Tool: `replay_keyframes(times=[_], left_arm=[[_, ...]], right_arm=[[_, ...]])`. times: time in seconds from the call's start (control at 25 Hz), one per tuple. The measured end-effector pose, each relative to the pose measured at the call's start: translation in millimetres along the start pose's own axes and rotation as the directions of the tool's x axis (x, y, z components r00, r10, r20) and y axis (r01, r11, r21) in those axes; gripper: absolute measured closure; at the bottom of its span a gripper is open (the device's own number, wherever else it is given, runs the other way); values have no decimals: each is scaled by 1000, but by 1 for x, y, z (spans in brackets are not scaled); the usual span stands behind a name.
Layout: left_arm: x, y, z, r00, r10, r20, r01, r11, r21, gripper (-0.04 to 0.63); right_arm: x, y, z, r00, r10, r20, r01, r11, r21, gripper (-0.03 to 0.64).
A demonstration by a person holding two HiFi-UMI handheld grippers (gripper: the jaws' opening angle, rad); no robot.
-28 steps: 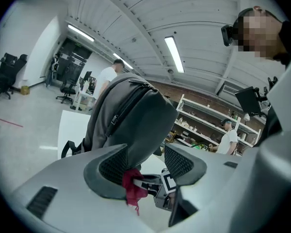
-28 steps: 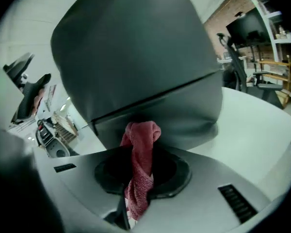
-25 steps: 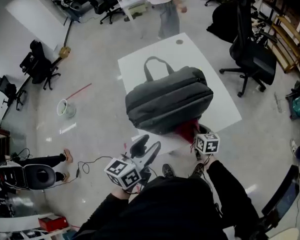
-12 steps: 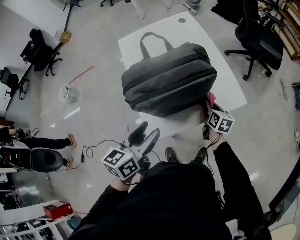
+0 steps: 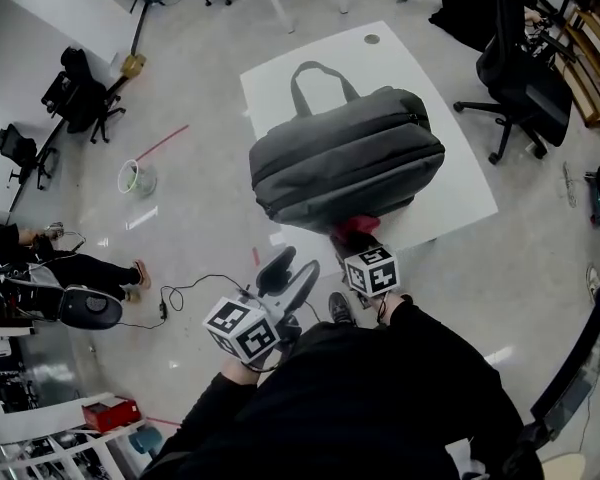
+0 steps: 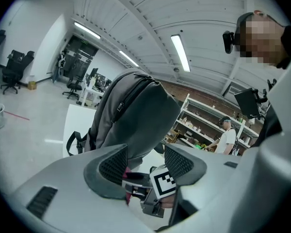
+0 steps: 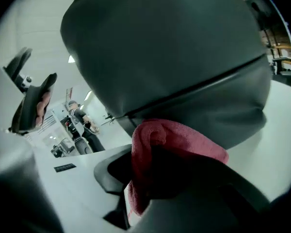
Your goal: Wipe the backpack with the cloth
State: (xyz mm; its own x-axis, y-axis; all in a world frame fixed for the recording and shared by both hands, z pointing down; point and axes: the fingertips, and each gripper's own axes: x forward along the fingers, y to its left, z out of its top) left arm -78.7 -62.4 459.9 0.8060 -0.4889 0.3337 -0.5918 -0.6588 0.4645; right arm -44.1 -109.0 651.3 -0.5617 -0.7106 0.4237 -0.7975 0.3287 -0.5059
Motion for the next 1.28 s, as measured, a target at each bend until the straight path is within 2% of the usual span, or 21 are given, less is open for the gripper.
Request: replay_keyframes(times=[0.16,0.24,0.32,0.48,0.64,0.8,0.92,1.0,1.08,1.12,1.2,1.28], left_arm=[[-2,2,1,1000,3,-3,-3,1000,-1,345],[-4,5,1,1000,9,-3,-9,1000,-5,345],[-6,8,-1,1000,14,-1,-14,1000,-12,345],[-7,14,-6,1000,22,5,-22,999,-38,345],[-3,9,-7,1000,11,9,-11,999,-50,345],[3,0,-8,1000,-6,3,6,999,-43,345],[4,-6,-11,1000,-13,-5,13,999,-37,345],[5,-10,-11,1000,-15,-8,15,999,-35,345],[7,-13,-11,1000,-18,-9,18,999,-33,345],[8,-14,-10,1000,-20,-9,20,999,-31,345],[8,-15,-9,1000,-24,-8,23,999,-23,345],[6,-14,-7,1000,-22,-4,22,1000,-18,345]], right_arm=[[30,70,-19,981,169,-98,-180,978,-107,551],[36,86,-25,972,199,-124,-213,971,-107,551],[38,78,-28,975,188,-117,-196,979,-61,551],[21,17,-26,994,79,-80,-77,997,26,551],[-23,-71,-4,994,-107,3,106,985,133,551],[-77,-159,18,950,-301,77,275,929,246,551],[-120,-208,33,891,-437,121,381,867,322,551],[-144,-229,45,851,-501,159,418,829,371,551],[-154,-240,52,829,-529,179,429,809,402,551],[-155,-240,52,829,-530,180,429,808,404,552],[-146,-229,49,844,-507,173,413,822,392,552],[-129,-205,39,872,-461,164,373,844,386,552]])
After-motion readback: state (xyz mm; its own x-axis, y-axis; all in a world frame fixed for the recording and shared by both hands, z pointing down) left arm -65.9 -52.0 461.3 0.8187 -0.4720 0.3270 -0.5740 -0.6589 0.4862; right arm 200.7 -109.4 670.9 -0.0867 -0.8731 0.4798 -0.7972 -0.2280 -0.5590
